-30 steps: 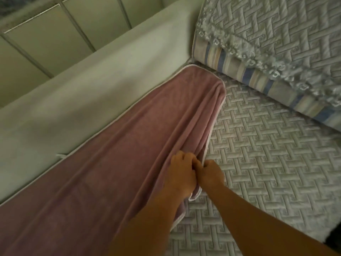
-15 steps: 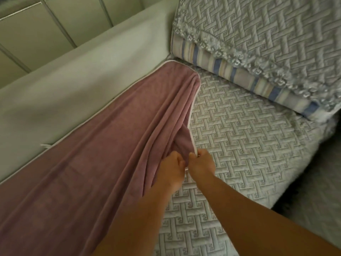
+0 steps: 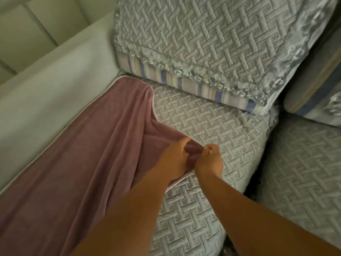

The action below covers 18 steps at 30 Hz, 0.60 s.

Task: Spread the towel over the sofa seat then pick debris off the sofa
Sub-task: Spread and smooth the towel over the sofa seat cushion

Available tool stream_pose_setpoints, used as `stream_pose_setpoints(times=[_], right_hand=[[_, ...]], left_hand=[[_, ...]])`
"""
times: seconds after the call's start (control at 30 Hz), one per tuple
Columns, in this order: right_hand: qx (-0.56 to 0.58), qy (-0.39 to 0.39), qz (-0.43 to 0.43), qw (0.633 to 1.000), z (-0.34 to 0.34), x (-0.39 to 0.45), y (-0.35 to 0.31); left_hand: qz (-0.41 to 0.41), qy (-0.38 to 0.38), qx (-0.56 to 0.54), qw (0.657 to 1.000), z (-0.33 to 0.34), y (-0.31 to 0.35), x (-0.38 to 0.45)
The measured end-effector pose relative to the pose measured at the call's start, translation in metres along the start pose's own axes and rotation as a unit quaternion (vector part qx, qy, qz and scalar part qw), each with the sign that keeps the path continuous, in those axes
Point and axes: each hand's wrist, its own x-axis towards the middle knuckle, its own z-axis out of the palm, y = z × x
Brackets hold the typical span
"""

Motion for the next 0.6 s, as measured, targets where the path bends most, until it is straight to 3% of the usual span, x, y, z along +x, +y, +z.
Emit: stream_pose_setpoints(times=[0.13, 0.3, 0.43, 0.6], right_hand=[[-0.003, -0.002, 0.004, 1.0, -0.016, 0.034, -0.001], [-0.015, -0.009, 0.01, 1.0, -0.03, 0.07, 0.006], [-0.024, -0.002, 0.007, 1.0, -0.044, 0.099, 0.01], [-0.027, 0.03, -0.001, 0.999, -0.06, 0.14, 0.004]], left_hand=[[0.001, -0.018, 0.011, 1.0, 0.015, 0.025, 0.041], [-0.032, -0.057, 0.193, 0.979, 0.023, 0.034, 0.091], [-0.074, -0.082, 0.219, 0.969, 0.021, 0.029, 0.115], [-0.034, 0.018, 0.143, 0.989, 0.038, 0.054, 0.148]])
